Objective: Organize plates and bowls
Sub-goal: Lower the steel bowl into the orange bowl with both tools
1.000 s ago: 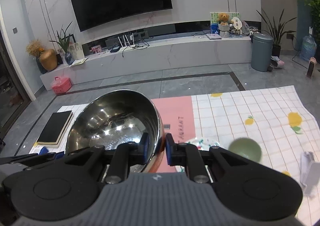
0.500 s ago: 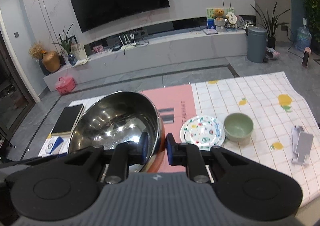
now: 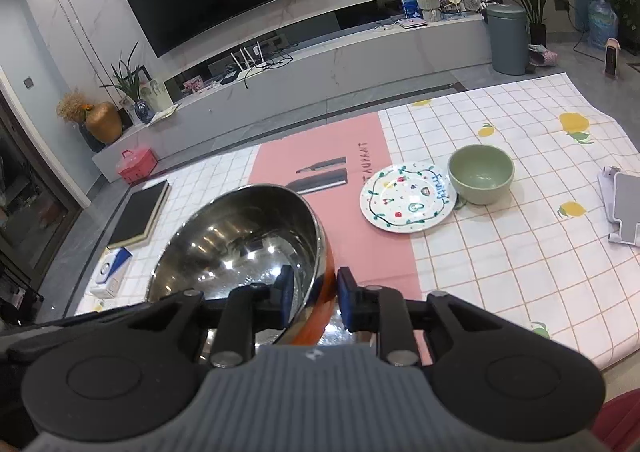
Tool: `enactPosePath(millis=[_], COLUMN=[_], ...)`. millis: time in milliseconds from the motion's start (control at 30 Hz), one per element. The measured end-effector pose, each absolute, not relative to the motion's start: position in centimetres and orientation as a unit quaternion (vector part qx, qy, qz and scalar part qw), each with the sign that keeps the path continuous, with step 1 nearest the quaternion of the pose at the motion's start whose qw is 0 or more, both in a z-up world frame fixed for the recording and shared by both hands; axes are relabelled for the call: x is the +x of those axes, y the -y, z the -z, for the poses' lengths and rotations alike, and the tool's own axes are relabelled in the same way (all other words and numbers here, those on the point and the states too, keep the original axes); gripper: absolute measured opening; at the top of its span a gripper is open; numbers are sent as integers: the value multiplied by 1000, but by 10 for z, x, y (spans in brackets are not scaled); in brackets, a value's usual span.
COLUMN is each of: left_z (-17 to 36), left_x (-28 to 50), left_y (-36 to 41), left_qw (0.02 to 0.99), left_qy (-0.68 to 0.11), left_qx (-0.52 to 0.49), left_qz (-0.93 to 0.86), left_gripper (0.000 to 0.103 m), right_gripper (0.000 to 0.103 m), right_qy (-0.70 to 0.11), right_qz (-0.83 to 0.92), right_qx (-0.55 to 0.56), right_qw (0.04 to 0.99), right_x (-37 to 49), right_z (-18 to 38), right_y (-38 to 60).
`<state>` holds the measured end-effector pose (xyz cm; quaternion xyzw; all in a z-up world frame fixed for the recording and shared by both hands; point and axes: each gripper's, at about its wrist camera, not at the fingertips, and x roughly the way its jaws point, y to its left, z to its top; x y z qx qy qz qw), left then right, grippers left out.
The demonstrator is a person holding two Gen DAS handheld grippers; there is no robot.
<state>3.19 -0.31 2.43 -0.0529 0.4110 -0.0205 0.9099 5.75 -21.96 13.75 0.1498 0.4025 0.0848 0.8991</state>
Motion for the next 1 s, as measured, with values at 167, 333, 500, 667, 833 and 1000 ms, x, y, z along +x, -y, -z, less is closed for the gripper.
enactPosePath(millis=[167,333,500,667,833,1000], left_z=[-10,-1,14,24,32,35], left_x=[31,35,42,47,52,53], left_y=[3,7,10,13,18,21], left_qw=[905,905,896,892,891,894], left_qy=[-423,-424,-443,-451,-454,-448], left_qx=[-49,-28,-20,-31,-24,-14], left_qz=[20,6,-4,4,5,-9], left_gripper=[14,14,14,14,14,14], right_gripper=[23,23,23,23,23,24], right_qy=[-406,-423,-445,-452,-461,-460], right_qz=[-86,-81,-73,-61,-54,-53], right_qx=[113,89,92,103,111,121], right_qw=[903,898,888,884,879,878], right_x=[56,62,68,73,79,81], right_z=[-124,-104,-84,-73,-65,-61], right_y=[211,201,200,203,206,206])
